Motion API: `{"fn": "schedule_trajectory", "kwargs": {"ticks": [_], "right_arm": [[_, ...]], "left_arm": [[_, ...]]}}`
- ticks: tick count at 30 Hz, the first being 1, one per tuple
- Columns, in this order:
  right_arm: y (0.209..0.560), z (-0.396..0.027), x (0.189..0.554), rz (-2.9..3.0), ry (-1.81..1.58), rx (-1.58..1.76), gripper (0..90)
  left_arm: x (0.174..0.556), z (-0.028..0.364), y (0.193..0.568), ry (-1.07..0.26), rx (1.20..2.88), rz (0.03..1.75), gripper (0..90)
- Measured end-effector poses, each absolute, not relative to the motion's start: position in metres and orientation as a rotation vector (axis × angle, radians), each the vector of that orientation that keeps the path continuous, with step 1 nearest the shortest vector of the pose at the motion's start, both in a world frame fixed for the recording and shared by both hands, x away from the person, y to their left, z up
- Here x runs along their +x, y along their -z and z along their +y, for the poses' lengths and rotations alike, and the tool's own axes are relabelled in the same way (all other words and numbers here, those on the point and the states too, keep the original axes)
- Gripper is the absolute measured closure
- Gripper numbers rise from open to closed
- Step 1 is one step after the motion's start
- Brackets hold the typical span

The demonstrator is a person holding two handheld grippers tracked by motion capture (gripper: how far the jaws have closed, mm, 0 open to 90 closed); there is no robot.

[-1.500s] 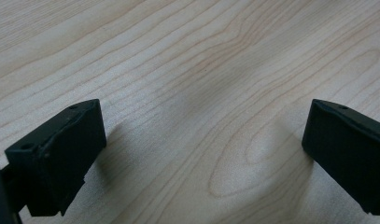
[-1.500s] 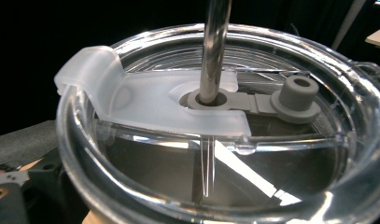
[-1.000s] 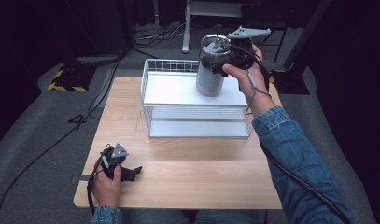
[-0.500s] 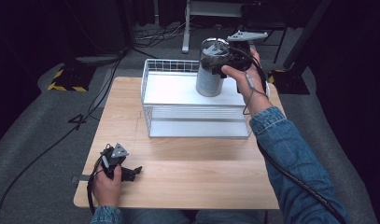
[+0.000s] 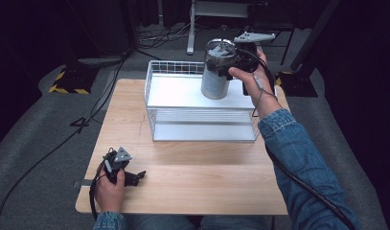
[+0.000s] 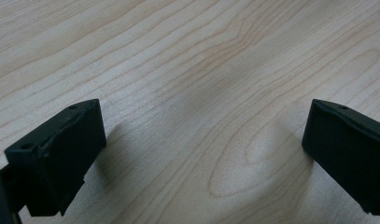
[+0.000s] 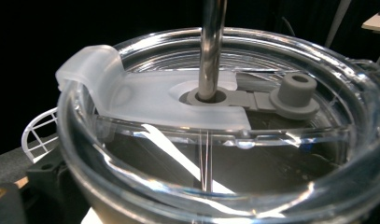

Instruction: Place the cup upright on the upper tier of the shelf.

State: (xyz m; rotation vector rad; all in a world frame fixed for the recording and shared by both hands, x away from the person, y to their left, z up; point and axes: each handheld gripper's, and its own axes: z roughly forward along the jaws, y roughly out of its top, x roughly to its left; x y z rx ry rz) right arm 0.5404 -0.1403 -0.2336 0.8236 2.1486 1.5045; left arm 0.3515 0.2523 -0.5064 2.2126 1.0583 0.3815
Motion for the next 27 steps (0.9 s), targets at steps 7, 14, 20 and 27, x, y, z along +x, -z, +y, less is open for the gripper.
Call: {"fn": "schedule_trajectory", "kwargs": {"ticks": [7,14,20,27], "right_arm": [[0.233,-0.141,0.540,2.160,-1.494,0.822,3.2],[0.230,-0.143,0.540,2.170,-1.495,0.831,0.9],[0.224,-0.151,0.534,2.181,-1.477,0.827,0.1],[0.221,-0.159,0.527,2.191,-1.457,0.825,0.1]], "left_arm": [[0.351,0.252,0.506,-0.383,2.213,1.059,0.1],[0.351,0.252,0.507,-0.380,2.210,1.061,0.1],[0.351,0.252,0.507,-0.379,2.209,1.063,0.1],[0.351,0.252,0.506,-0.383,2.213,1.057,0.1]]}}
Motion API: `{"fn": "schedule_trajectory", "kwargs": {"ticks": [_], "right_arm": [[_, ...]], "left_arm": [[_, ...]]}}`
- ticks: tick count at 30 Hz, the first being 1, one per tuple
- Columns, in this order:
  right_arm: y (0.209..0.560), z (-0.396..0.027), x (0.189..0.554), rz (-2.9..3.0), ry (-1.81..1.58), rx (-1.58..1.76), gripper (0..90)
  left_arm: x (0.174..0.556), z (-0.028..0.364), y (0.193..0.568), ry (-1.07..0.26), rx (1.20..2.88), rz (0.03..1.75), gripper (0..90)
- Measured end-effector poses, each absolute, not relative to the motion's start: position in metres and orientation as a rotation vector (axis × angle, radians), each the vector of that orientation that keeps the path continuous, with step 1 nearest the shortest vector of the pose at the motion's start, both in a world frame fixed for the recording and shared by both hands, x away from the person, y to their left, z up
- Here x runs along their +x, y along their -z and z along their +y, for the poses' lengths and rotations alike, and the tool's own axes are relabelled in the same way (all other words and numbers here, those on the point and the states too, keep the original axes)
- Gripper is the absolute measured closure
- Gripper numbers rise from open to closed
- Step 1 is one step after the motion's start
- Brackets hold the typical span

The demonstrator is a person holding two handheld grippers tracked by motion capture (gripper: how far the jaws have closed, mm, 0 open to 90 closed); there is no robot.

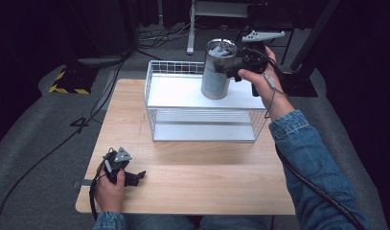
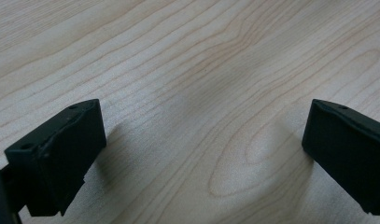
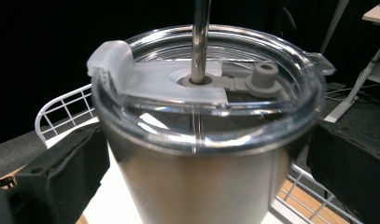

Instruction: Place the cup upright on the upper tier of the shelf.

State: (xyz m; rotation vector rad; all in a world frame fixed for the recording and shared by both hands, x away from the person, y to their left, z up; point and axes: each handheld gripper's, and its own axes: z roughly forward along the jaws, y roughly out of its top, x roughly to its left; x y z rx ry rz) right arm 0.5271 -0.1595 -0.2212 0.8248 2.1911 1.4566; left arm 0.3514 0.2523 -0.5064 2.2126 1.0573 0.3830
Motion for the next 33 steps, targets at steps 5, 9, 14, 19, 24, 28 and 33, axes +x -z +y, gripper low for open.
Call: {"fn": "schedule_trajectory", "kwargs": {"ticks": [5,9,14,19,24,28,33], "right_arm": [[0.218,-0.168,0.520,2.188,-1.461,0.813,0.1],[0.215,-0.179,0.509,2.180,-1.469,0.790,0.1],[0.212,-0.190,0.494,2.175,-1.488,0.761,0.1],[0.212,-0.199,0.476,2.179,-1.502,0.723,0.1],[0.214,-0.206,0.462,2.182,-1.508,0.703,0.1],[0.219,-0.213,0.448,2.189,-1.486,0.698,0.2],[0.231,-0.224,0.430,2.216,-1.453,0.722,0.2]], "left_arm": [[0.352,0.252,0.506,-0.383,2.216,1.056,0.1],[0.351,0.252,0.506,-0.382,2.216,1.057,0.1],[0.351,0.252,0.506,-0.394,2.219,1.060,0.4],[0.350,0.252,0.506,-0.396,2.212,1.061,0.3],[0.350,0.252,0.506,-0.393,2.211,1.062,0.3],[0.350,0.252,0.506,-0.393,2.212,1.061,0.2],[0.350,0.252,0.506,-0.386,2.219,1.060,0.0]]}}
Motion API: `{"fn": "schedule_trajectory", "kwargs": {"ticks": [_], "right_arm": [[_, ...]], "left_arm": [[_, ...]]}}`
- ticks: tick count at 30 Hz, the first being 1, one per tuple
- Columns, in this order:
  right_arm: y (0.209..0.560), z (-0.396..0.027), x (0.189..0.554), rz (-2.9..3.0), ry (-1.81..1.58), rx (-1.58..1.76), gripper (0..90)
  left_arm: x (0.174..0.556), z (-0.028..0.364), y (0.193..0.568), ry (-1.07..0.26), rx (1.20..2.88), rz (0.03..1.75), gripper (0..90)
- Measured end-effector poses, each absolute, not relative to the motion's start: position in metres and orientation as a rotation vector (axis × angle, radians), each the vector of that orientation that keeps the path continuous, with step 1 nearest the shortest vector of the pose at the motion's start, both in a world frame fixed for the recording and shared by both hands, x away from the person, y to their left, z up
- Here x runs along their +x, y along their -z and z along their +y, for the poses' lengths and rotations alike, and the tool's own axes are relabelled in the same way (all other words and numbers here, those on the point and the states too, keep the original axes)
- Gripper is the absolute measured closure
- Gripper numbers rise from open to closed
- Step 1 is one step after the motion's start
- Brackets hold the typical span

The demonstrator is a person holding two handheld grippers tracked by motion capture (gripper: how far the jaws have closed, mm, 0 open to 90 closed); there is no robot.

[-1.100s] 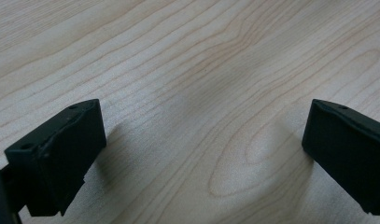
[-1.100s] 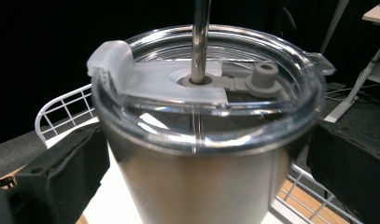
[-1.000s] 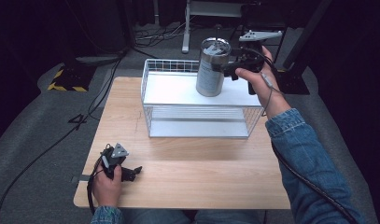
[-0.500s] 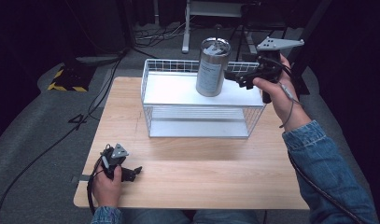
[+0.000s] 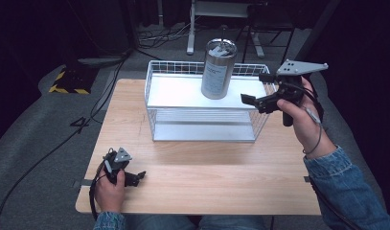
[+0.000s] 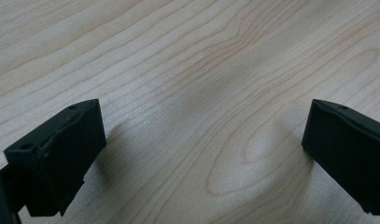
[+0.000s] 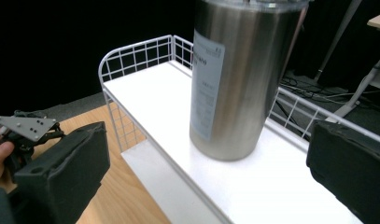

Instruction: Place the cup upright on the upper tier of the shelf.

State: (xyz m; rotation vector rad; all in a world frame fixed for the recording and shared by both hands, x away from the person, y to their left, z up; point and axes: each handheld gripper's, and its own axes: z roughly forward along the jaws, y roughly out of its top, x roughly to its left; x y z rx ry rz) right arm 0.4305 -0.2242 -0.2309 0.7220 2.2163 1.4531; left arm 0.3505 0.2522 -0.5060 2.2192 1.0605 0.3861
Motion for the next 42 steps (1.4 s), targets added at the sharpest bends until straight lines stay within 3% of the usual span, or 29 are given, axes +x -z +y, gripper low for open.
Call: {"fn": "schedule_trajectory", "kwargs": {"ticks": [24,42], "right_arm": [[0.292,-0.255,0.386,2.274,-1.359,0.762,2.2],[0.346,-0.268,0.375,2.318,-1.310,0.863,3.0]], "left_arm": [[0.351,0.252,0.506,-0.381,2.215,1.061,0.0],[0.351,0.252,0.506,-0.380,2.214,1.062,0.0]]}}
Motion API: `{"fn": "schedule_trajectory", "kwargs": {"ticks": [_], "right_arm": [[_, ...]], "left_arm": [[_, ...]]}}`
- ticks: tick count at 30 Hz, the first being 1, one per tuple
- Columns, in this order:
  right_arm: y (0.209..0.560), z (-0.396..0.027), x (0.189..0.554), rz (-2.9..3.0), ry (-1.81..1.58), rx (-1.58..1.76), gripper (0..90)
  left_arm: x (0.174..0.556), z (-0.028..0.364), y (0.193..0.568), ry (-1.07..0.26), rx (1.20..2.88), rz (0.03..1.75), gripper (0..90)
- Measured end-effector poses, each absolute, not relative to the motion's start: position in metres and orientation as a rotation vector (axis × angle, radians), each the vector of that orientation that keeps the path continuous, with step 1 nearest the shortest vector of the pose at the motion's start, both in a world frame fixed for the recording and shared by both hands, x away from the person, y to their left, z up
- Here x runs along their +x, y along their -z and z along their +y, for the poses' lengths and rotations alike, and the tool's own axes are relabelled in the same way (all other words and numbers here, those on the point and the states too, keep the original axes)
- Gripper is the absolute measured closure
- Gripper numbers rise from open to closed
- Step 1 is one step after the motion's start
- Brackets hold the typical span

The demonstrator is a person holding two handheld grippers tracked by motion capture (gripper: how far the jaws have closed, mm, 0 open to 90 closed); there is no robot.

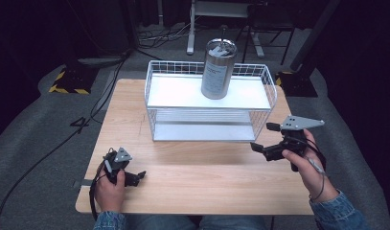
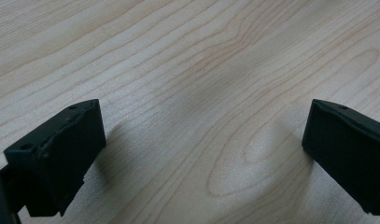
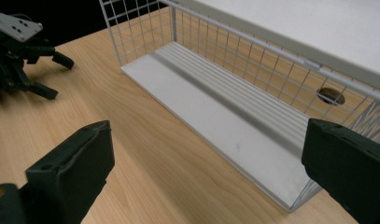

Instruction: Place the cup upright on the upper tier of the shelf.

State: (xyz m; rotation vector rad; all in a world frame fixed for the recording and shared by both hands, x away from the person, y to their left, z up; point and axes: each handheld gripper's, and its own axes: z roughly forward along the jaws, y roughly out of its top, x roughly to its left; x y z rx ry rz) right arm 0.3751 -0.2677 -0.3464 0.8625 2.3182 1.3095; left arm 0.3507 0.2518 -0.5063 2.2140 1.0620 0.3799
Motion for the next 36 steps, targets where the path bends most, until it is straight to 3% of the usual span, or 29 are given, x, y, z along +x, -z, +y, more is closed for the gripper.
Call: {"fn": "schedule_trajectory", "kwargs": {"ticks": [25,36], "right_arm": [[0.438,-0.271,0.369,2.396,-1.150,0.985,3.7],[0.478,-0.277,0.365,2.361,-1.110,1.022,8.0]], "left_arm": [[0.351,0.252,0.506,-0.383,2.215,1.061,0.0],[0.351,0.252,0.506,-0.384,2.215,1.061,0.0]]}}
